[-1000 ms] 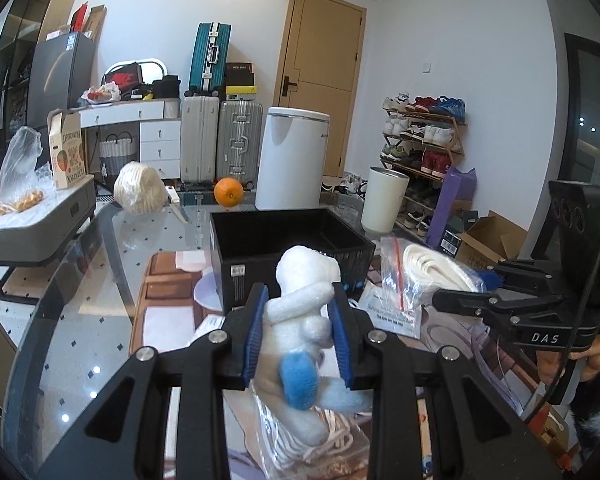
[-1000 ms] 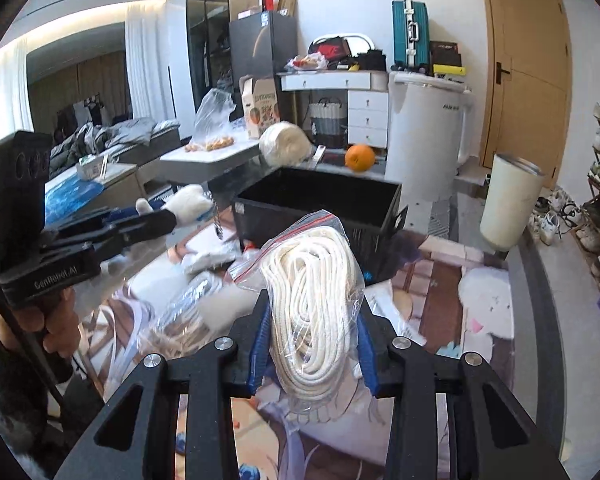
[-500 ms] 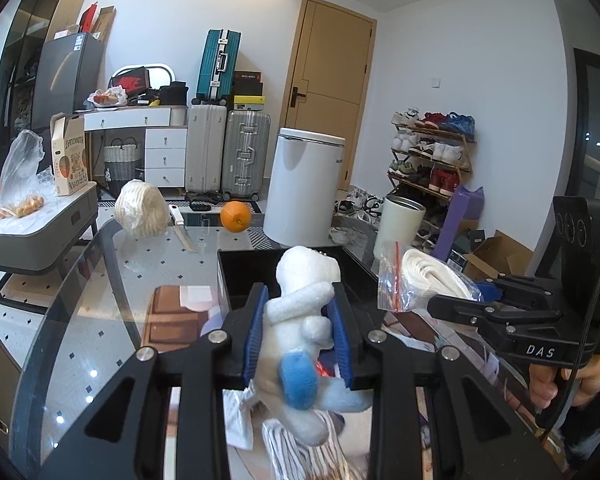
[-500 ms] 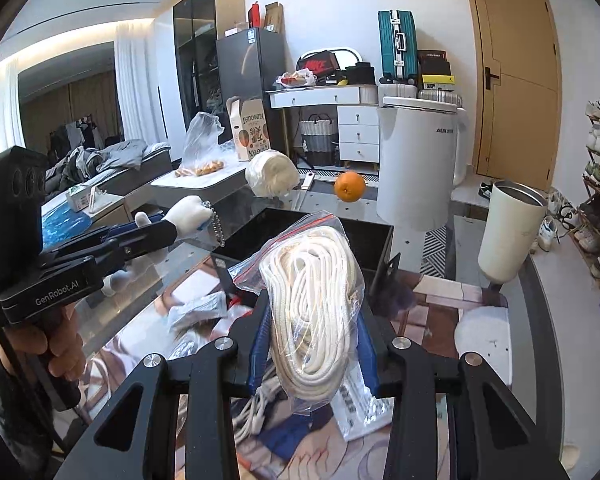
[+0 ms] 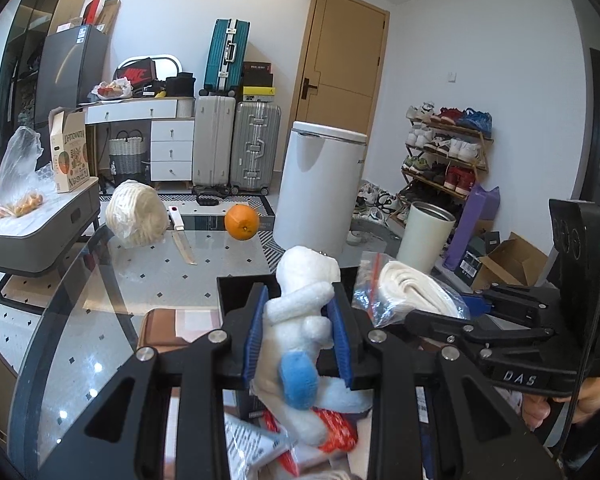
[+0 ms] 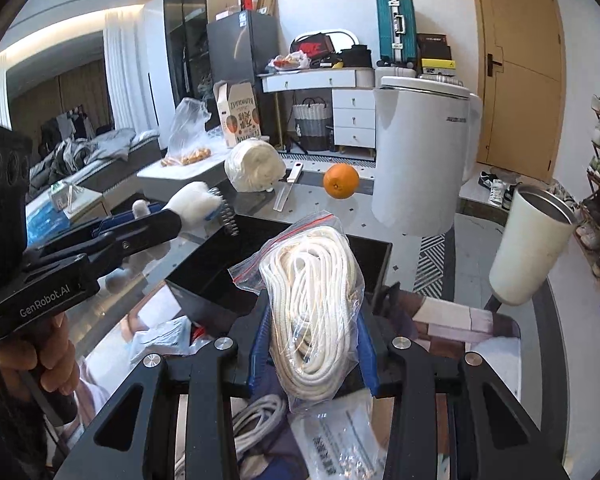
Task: Organize soft objects
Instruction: 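Carry bunny and rope bag into the black box and open both tools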
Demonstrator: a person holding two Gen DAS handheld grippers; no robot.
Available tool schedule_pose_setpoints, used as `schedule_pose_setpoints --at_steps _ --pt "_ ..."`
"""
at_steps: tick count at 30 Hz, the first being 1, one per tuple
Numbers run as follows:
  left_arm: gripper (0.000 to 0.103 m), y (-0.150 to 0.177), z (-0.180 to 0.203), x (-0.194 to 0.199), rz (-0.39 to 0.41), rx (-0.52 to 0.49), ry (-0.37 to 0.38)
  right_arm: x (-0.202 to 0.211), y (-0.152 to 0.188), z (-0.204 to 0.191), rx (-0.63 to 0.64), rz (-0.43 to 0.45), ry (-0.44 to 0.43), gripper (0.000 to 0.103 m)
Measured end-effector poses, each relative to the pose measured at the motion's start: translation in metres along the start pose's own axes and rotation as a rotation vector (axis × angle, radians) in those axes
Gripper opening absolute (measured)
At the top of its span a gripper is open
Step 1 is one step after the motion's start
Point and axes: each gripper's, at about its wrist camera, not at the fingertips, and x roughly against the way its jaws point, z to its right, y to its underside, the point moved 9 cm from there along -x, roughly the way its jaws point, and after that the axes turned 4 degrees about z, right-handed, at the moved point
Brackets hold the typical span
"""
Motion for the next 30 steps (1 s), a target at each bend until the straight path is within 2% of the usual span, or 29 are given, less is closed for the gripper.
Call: schedule_pose_setpoints --at_steps 14,25,30 --pt "0.029 0.001 -0.005 -0.055 -0.080 -0.013 -0.003 -0.051 -0.008 0.003 0.084 -0.099 -0.006 0.037" --pt "0.029 0.014 -0.004 -0.076 -0.138 -0.041 0.006 -0.084 -0.006 -0.010 0.229 -0.216 -0.040 0.037" --pt "0.029 0.023 -0.005 -0.083 -0.173 -0.042 0.005 -0.092 -0.001 -0.003 0.249 -0.250 -0.030 0.037"
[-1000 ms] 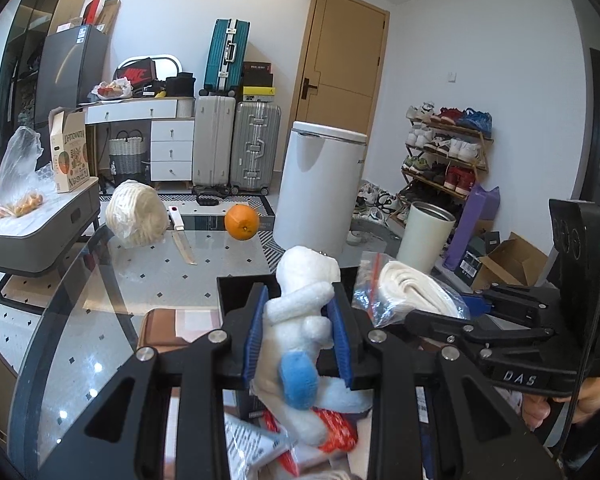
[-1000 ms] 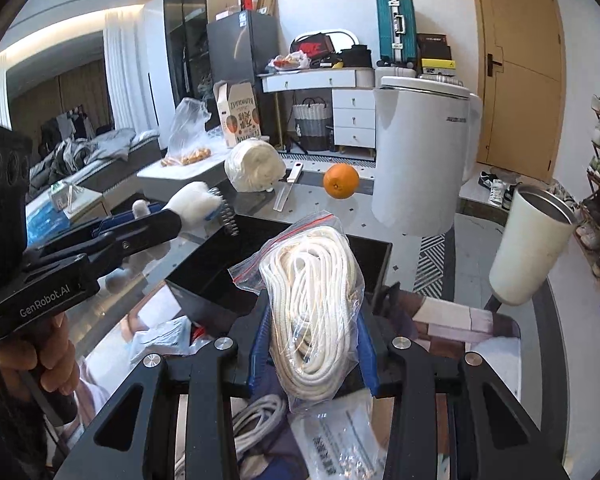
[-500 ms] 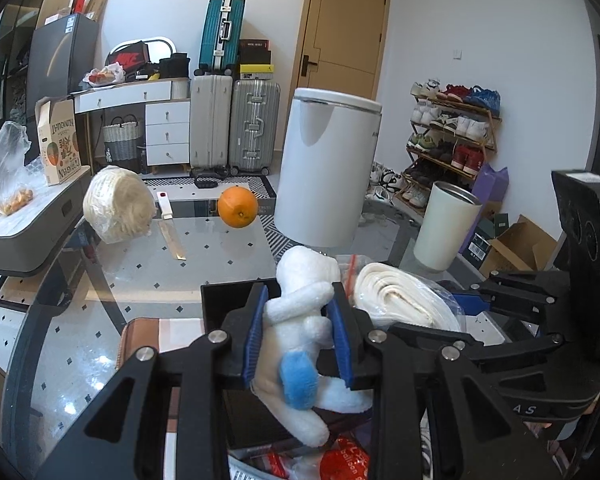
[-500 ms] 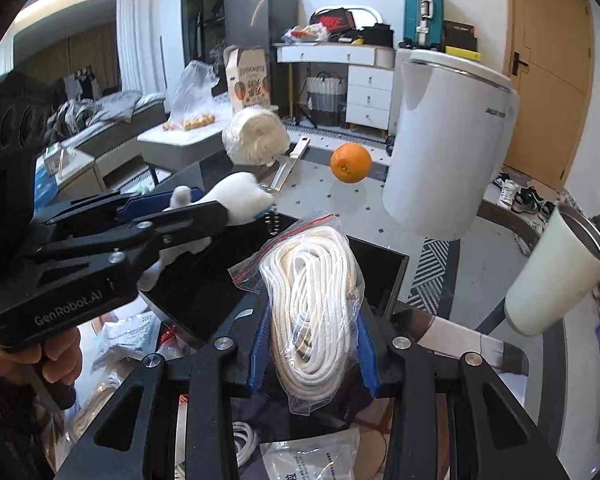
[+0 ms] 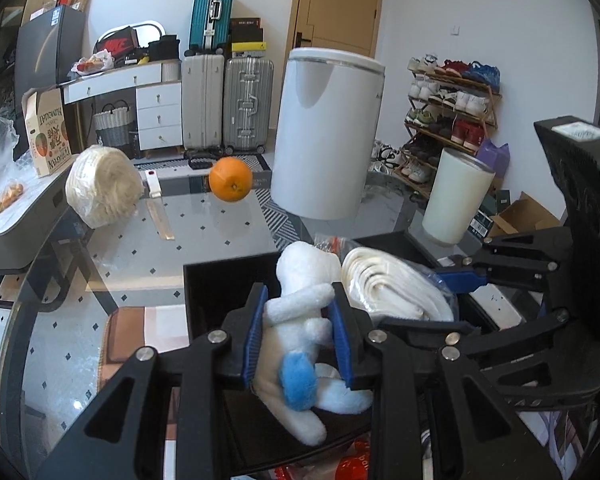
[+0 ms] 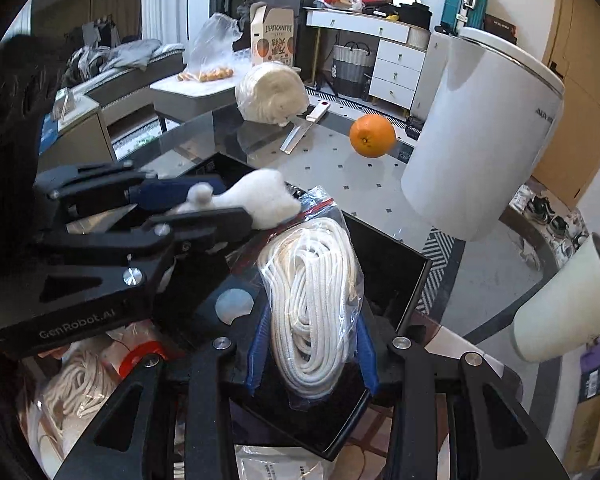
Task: Organize soft objects
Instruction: 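Carry bunny and rope bag into the black box and open both tools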
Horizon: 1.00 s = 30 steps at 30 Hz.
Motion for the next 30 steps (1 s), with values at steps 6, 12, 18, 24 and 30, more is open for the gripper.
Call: schedule_pose_setpoints --at_steps 6,12,18,24,30 --pt "0.029 0.008 0.004 -0.003 -0.045 -0.042 -0.004 -0.004 0.002 0.003 -0.025 -0.028 -0.019 0.037" --pt "0.029 0.010 0.006 0.005 -0.067 -0.058 0.008 -0.001 0.007 -0.001 -0.034 -0.048 -0.033 0.038" --pt "0.050 0.008 0.004 0.015 -0.051 -0.045 0.014 0.004 0.008 -0.005 -0.025 -0.045 -0.038 0.058" --pt "0.065 0.003 -0.002 0.036 -0.019 -0.005 0.019 0.030 -0.001 -0.002 -0.013 0.038 -0.006 0.082" --pt "0.103 -0.001 -0.009 0.074 0.082 0.028 -0.005 0.068 0.003 0.001 -0.079 0.127 0.032 0.102"
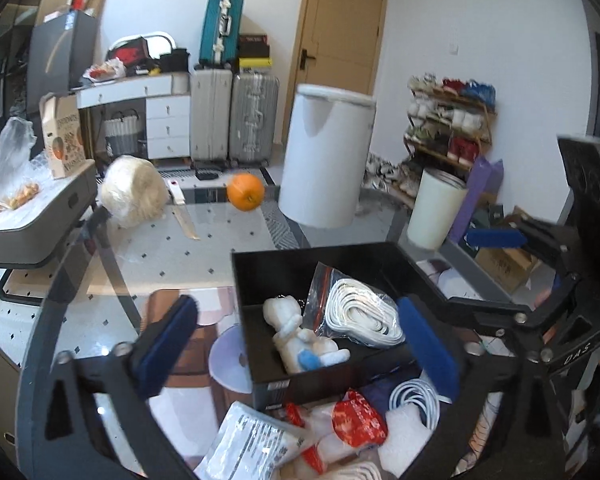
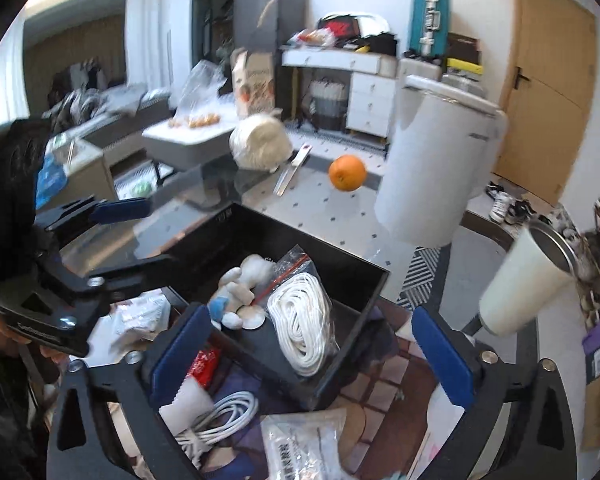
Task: Organize soft objects
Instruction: 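Carry bunny and rope bag into the black box and open both tools, then reach to the white printed packet and grasp it with the right tool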
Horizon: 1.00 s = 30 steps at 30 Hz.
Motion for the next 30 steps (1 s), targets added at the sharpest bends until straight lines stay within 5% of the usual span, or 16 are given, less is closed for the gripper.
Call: schedule_pose_setpoints --at_steps 14,30 --pt "0.103 0.026 -0.007 0.068 0.067 0.011 -0.055 0.067 0.042 -0.011 -0.175 0.069 0.036 0.102" --pt "0.103 0.066 0.008 0.077 0.028 -0.032 -0.078 0.086 0.071 -0.017 -0.180 0.037 0.016 0.102"
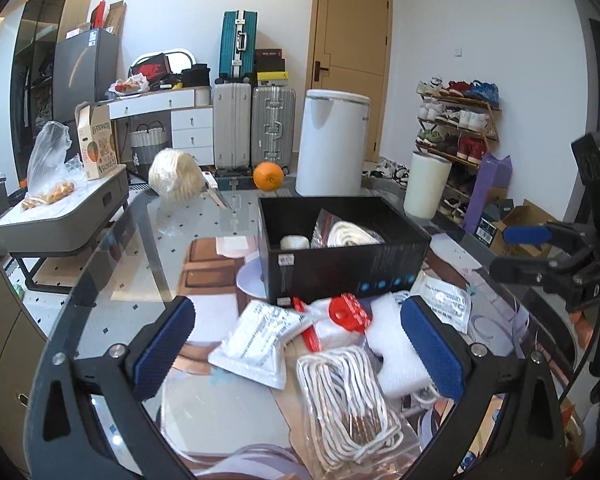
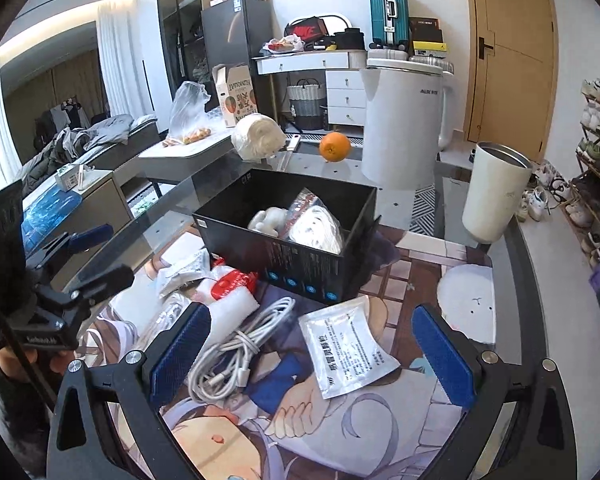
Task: Organize soft objects
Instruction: 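Reach to the white printed packet and grasp it with the right tool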
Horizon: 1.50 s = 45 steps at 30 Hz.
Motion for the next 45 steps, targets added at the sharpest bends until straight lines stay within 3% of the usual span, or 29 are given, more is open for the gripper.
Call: schedule_pose_setpoints --at_steps 17,27,39,45 --pt "0.103 0.034 -0.007 -0.014 -0.075 0.011 -0.029 -0.021 0.015 0.011 -0.009 -0.058 0.034 0.102" --pt "0.103 0.041 -0.007 -0.019 -0.103 0.024 -0.008 -0.058 0.061 0.044 -0.051 -0.232 0.054 0.102" --pt "0.103 0.042 -0.007 -0.020 -0.102 0.027 -0.010 -0.082 0.070 0.048 0.111 -0.321 0.109 0.102" --pt "0.103 0.042 -0.006 -0.019 -0.096 0.032 0.003 -0.095 0.063 0.040 0.190 -0.361 0.046 0.102"
